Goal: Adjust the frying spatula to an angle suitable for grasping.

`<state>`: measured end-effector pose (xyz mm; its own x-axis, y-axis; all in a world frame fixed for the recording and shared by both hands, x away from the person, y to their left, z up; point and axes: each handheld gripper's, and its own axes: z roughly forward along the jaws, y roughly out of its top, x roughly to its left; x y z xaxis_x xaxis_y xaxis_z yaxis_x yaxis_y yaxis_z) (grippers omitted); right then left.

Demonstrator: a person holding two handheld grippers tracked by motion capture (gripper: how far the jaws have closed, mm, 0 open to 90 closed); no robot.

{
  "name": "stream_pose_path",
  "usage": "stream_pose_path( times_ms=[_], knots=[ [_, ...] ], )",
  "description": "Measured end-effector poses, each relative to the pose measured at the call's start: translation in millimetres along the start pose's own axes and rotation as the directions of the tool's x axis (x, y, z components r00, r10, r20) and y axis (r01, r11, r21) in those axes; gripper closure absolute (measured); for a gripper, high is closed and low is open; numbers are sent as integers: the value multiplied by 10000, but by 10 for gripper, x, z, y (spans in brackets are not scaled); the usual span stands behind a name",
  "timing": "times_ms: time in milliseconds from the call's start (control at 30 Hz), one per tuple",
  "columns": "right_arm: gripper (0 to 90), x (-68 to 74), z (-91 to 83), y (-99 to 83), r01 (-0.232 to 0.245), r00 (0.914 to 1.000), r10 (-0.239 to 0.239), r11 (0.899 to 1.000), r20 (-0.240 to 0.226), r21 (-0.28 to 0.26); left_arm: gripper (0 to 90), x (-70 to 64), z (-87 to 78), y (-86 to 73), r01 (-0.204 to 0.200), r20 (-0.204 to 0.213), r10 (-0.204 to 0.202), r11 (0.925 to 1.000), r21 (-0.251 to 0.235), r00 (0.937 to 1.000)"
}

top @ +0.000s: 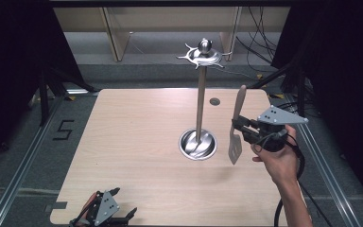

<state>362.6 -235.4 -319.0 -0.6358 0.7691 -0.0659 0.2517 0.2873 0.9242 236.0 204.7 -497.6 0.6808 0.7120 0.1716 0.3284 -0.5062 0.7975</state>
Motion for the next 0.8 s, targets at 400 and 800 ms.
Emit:
stream_pose_path(
  times_ms=[400,800],
  knots=[
    [769,-6,113,217,298,9992,-293,9994,269,-168,158,3,-1,-2,-33,-56,33,10000,3,10000],
    [768,7,228,400,416,9991,-416,9991,26,-14,158,6,-1,-2,-52,-36,53,10000,37,10000]
  ],
)
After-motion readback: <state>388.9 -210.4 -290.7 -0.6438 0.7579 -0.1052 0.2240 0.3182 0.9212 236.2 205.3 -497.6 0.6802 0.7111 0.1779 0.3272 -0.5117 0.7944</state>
